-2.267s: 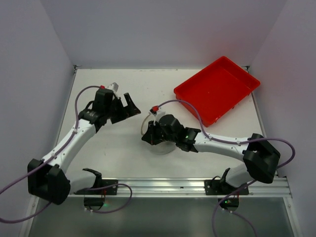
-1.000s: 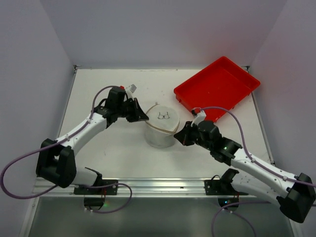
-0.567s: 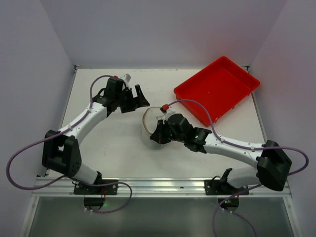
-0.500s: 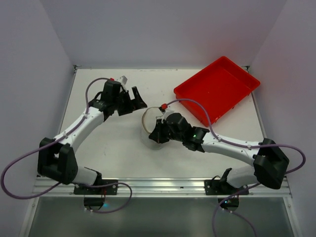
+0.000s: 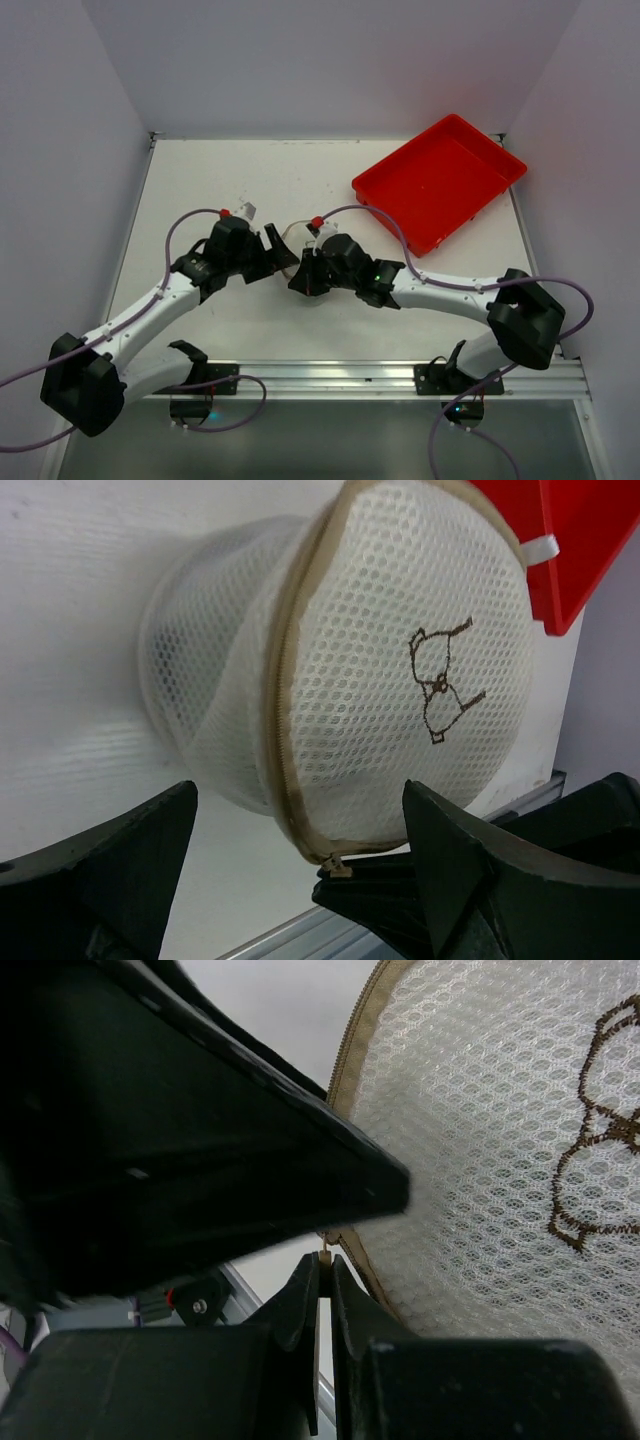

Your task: Unzip the laundry bag and remove the bra

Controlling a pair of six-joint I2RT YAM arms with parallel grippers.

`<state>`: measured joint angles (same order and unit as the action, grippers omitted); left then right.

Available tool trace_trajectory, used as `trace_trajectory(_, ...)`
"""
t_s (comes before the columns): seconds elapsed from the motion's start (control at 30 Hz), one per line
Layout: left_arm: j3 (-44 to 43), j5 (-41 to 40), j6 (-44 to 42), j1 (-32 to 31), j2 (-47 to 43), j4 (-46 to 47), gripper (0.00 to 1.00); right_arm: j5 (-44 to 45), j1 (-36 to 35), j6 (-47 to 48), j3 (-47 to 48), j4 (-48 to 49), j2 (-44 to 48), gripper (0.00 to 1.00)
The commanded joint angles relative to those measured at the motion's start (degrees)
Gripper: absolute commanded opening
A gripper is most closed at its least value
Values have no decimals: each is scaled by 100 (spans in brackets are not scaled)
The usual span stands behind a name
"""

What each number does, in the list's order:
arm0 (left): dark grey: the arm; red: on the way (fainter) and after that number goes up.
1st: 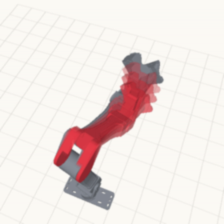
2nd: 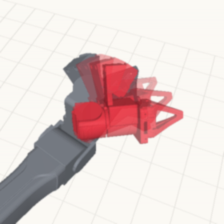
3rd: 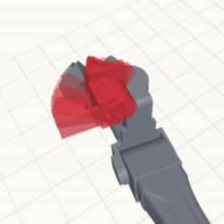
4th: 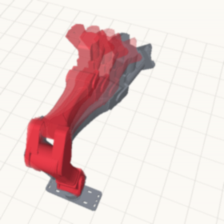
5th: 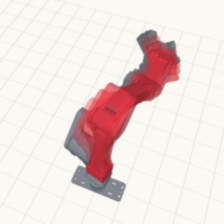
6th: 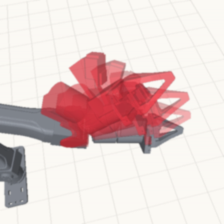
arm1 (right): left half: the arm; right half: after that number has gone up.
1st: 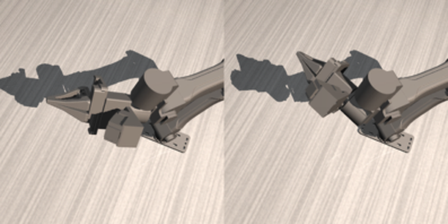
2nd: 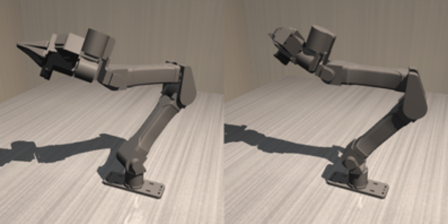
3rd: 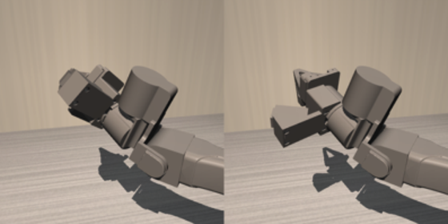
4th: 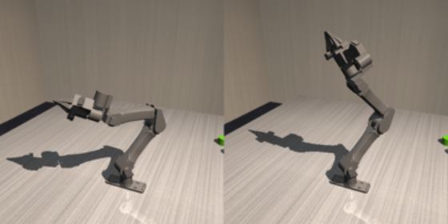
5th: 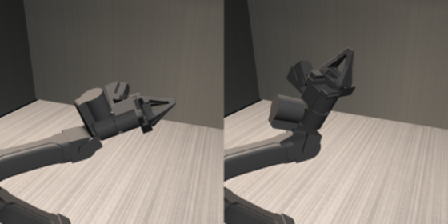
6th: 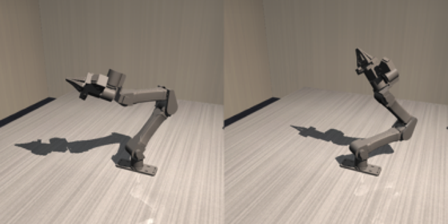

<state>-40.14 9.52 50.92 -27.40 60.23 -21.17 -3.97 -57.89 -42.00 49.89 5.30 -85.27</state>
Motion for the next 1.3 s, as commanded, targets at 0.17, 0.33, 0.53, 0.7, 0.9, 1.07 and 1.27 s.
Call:
trace_trajectory(0.17,279,-468,806,-398,358,1018,19,221,-65,7,30,235,422,0)
trace_trajectory(0.33,120,-776,674,-380,253,667,0,686,163,385,-646,-283,1099,0)
trace_trajectory(0.53,112,-320,236,-108,217,535,0,598,1279,631,-1789,-916,2523,0)
trace_trajectory(0.7,-458,453,-915,489,796,272,0,696,1333,1220,-1694,-1575,3052,0)
trace_trajectory(0.9,-2268,911,-1690,569,2150,-72,17,-490,1000,931,-1238,-718,2386,0)
trace_trajectory(1.07,-2561,1070,-1139,560,2319,43,81,-290,393,483,-446,-118,1131,0)
trace_trajectory(1.27,-1455,236,-470,569,1072,-159,97,-69,199,25,109,454,363,0)
